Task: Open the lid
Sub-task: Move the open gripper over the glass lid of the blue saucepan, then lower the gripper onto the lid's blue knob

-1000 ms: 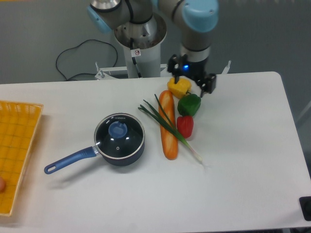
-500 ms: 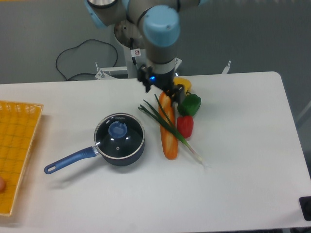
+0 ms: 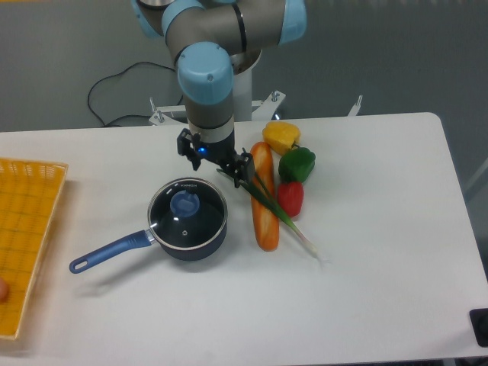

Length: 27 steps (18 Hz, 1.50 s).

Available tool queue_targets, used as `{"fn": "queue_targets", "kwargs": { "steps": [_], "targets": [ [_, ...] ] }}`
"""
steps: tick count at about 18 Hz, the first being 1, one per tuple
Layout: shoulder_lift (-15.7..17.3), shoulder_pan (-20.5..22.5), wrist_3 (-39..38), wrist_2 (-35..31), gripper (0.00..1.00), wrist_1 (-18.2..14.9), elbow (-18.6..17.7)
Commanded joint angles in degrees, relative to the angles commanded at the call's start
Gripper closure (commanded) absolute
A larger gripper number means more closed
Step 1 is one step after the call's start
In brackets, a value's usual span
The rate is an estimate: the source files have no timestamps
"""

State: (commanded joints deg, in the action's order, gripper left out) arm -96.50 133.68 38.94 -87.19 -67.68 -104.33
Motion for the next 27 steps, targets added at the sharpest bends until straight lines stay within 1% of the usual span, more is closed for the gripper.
{"fn": "queue_targets", "kwargs": {
  "steps": [2, 3, 5, 12, 17, 19, 23, 27],
  "targets": [
    [0.00, -0.61, -2.10, 0.18, 0.00, 0.26, 0.00],
    [-0.35, -1.49, -2.98, 0.18, 0.00, 0.70, 0.00],
    [-1.05, -1.85, -4.57, 0.18, 0.00, 2.28, 0.00],
    [-3.43, -4.65, -8.26, -0.08, 0.00, 5.09, 0.00],
    [-3.95, -4.83, -8.53, -0.08, 0.00, 5.19, 0.00],
    [-4.22, -5.71, -8.62, -0.26, 0.00, 5.19, 0.00],
    [-5.44, -6.06, -9.84, -0.43, 0.00, 6.59, 0.00],
    [-6.15, -7.21, -10.46, -1.75, 0.00, 6.77, 0.09]
  ]
}}
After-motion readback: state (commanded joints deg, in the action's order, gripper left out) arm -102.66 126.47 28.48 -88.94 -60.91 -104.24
